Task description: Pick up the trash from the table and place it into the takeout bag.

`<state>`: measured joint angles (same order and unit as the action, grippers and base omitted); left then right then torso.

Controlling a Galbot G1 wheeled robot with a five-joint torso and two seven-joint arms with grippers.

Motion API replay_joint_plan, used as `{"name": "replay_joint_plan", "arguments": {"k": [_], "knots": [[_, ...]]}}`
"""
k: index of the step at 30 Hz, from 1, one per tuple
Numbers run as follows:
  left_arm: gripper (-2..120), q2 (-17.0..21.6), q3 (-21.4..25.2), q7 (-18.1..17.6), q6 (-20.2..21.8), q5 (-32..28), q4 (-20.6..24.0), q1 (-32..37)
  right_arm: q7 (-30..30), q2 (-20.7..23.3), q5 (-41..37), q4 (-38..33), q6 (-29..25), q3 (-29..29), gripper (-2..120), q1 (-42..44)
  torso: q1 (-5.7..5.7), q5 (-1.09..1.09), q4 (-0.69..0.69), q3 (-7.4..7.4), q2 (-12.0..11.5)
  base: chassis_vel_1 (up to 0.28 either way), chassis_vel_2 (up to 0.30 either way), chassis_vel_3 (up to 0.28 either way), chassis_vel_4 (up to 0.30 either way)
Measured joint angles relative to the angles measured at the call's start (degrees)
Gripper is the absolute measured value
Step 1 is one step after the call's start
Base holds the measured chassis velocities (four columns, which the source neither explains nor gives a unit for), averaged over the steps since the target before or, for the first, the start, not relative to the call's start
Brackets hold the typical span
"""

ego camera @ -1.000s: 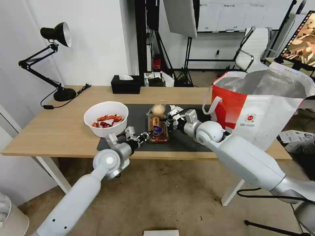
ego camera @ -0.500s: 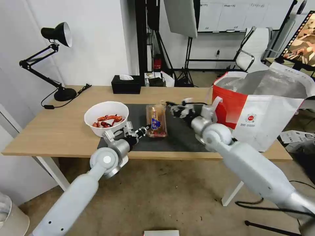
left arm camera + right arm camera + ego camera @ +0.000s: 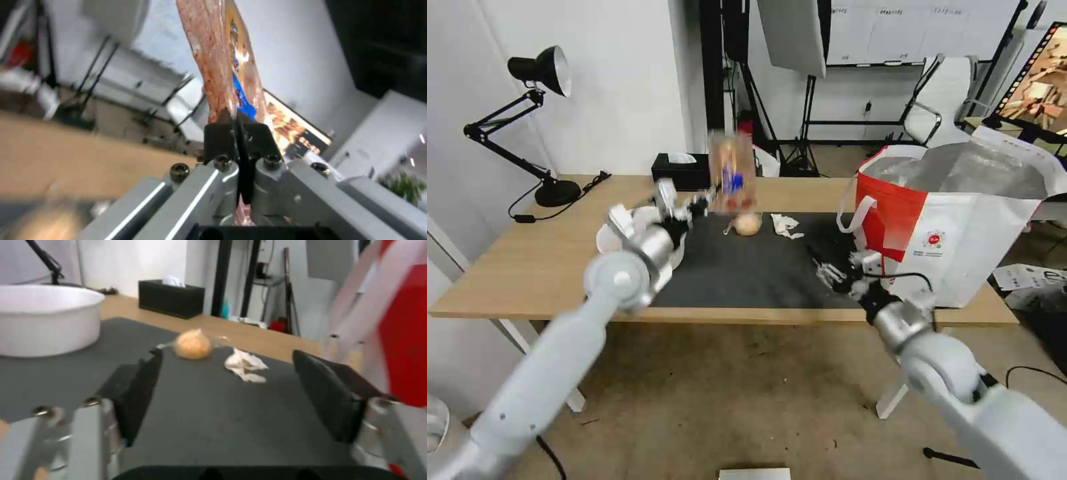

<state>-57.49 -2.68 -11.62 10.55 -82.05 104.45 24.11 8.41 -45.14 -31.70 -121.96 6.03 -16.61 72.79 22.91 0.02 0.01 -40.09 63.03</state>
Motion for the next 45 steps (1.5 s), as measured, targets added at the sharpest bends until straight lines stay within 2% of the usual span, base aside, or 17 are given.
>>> {"name": "replay_joint_plan", "arguments": {"k": [3, 4, 5, 7, 8, 10, 12, 13, 15, 16, 18, 22, 30, 40, 42, 45], "knots": [[0, -3.1, -10.2, 0.7, -1.4, 4.9, -5.6, -11.1, 0.3, -0.8, 2.4, -1.7, 0.5, -3.6, 93, 4.5, 0.01, 0.01, -0.01, -0.01, 0.0, 0.0, 0.0, 0.0, 0.0], [0, -3.1, -10.2, 0.7, -1.4, 4.9, -5.6, -11.1, 0.3, -0.8, 2.4, -1.7, 0.5, -3.6, 93, 4.5, 0.01, 0.01, -0.01, -0.01, 0.0, 0.0, 0.0, 0.0, 0.0], [0, -5.2, -14.5, 1.0, -2.0, 7.5, -8.5, -15.0, 0.3, -1.3, 2.9, -2.1, 0.5, -5.0, 98, 5.9, 0.01, 0.02, 0.0, -0.01, 0.0, 0.0, 0.0, 0.0, 0.0], [0, -8.8, -21.3, 1.9, -3.6, 13.0, -14.4, -21.7, 0.3, -2.7, 3.9, -2.7, 0.5, -7.2, 100, 8.6, 0.02, -0.03, -0.02, -0.03, 0.0, 0.0, 0.0, 0.0, 0.0], [0, -8.8, -21.3, 1.9, -3.6, 13.0, -14.4, -21.7, 0.3, -2.7, 3.9, -2.7, 0.5, -7.2, 100, 8.6, 0.02, -0.03, -0.02, -0.03, 0.0, 0.0, 0.0, 0.0, 0.0], [0, -13.2, -26.6, 4.1, -5.2, 20.6, -20.1, -27.5, 0.2, -4.0, 4.7, -3.9, 0.5, -8.8, 100, 10.7, 0.02, 0.04, -0.02, -0.01, 0.0, 0.0, 0.0, 0.0, 0.0], [0, -16.9, -29.2, 5.5, -5.8, 25.1, -24.3, -30.0, 0.2, -4.7, 5.3, -4.5, 0.5, -9.3, 100, 12.1, 0.02, 0.0, -0.04, -0.02, 0.0, 0.0, 0.0, 0.0, 0.0], [0, -16.9, -29.2, 5.5, -5.8, 25.1, -24.3, -30.0, 0.2, -4.7, 5.3, -4.5, 0.5, -9.3, 100, 12.1, 0.02, 0.0, -0.04, -0.02, 0.0, 0.0, 0.0, 0.0, 0.0], [0, -21.9, -31.7, 8.1, -6.9, 31.7, -29.7, -32.4, 0.0, -5.4, 5.7, -5.3, 0.4, -10.3, 100, 13.8, 0.01, 0.0, -0.03, -0.01, 0.0, 0.0, 0.0, 0.0, 0.0], [0, -21.9, -31.7, 8.1, -6.9, 31.7, -29.7, -32.4, 0.0, -5.4, 5.7, -5.3, 0.4, -10.3, 100, 13.8, 0.01, 0.0, -0.03, -0.01, 0.0, 0.0, 0.0, 0.0, 0.0], [0, -24.9, -34.0, 10.4, -7.1, 34.0, -32.6, -33.1, -0.1, -5.5, 5.7, -5.8, 0.3, -11.6, 100, 15.3, 0.02, 0.01, -0.02, -0.02, 0.0, 0.0, 0.0, 0.0, 0.0], [0, -26.5, -36.1, 13.2, -7.1, 36.3, -34.6, -33.6, -0.2, -5.2, 5.6, -6.5, 0.2, -13.1, 100, 16.7, 0.01, 0.0, -0.02, -0.02, 0.0, 0.0, 0.0, 0.0, 0.0], [0, -26.0, -37.5, 14.0, -7.0, 36.7, -35.3, -34.0, -0.2, -4.9, 5.2, -6.7, 0.2, -13.4, 100, 17.0, 0.01, -0.02, 0.01, -0.02, 0.0, 0.0, 0.0, 0.0, 0.0], [0, -24.2, -38.3, 14.2, -6.3, 34.6, -34.2, -33.3, -0.3, -4.5, 5.0, -5.9, 0.3, -12.6, 100, 15.8, 0.01, -0.02, 0.0, -0.01, 0.0, 0.0, 0.0, 0.0, 0.0], [4, -24.1, -38.3, 14.2, -6.1, 34.3, -33.9, -33.2, -0.3, -4.5, 4.9, -5.7, 0.3, -12.5, 100, 15.6, 0.01, -0.02, -0.01, -0.02, 0.0, 0.0, 0.0, 0.0, 0.0], [19, -23.3, -38.3, 14.2, -4.7, 32.6, -32.6, -33.0, -0.3, -4.4, 4.9, -5.1, 0.3, -11.9, 100, 15.0, 0.01, -0.02, -0.01, -0.02, 0.0, 0.0, 0.0, 0.0, 0.0]]}}
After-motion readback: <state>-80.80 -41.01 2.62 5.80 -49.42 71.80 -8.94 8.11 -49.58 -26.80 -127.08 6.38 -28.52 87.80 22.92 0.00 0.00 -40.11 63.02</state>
